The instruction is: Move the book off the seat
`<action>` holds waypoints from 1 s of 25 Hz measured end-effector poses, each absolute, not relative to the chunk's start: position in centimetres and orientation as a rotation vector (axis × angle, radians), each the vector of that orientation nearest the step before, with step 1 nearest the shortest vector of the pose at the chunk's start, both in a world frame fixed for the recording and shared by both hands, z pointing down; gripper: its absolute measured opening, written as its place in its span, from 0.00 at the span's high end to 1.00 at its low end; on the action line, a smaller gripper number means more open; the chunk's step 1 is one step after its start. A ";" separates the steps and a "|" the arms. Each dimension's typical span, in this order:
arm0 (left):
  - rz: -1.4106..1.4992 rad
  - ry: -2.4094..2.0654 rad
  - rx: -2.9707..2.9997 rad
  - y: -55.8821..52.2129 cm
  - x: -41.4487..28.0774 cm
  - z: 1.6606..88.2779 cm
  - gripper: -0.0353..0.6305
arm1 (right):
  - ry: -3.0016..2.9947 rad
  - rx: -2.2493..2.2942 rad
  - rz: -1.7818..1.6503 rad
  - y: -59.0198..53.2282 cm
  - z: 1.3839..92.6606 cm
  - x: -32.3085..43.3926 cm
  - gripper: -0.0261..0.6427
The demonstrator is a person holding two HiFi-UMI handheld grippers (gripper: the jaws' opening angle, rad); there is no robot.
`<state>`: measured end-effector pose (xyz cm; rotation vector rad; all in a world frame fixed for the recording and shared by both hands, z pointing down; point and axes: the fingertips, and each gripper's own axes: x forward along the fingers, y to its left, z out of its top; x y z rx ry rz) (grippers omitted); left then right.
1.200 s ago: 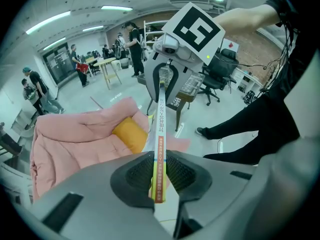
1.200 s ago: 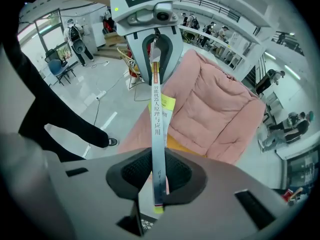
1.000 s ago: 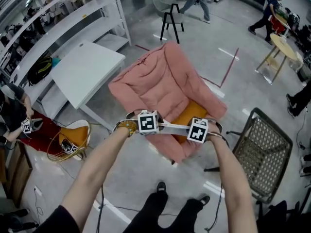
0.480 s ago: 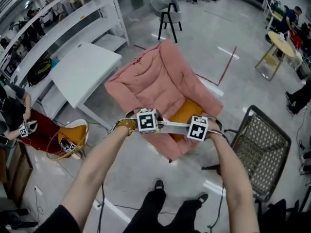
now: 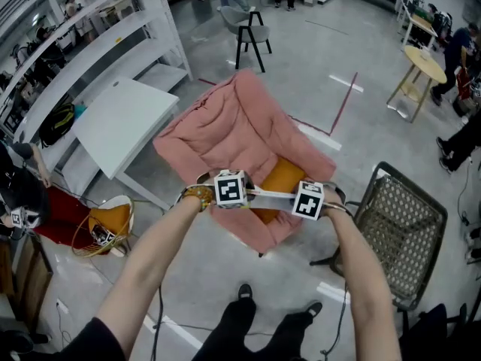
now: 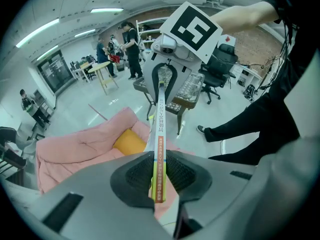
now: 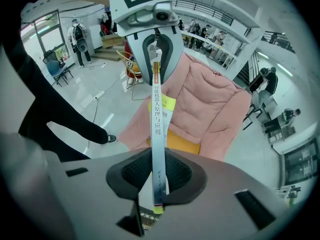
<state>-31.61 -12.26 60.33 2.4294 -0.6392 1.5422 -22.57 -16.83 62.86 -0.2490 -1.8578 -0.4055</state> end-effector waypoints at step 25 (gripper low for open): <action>1.627 -0.452 2.534 -18.3 -19.1 58.5 0.84 | -1.854 -0.095 -0.291 -21.4 61.4 -9.0 0.85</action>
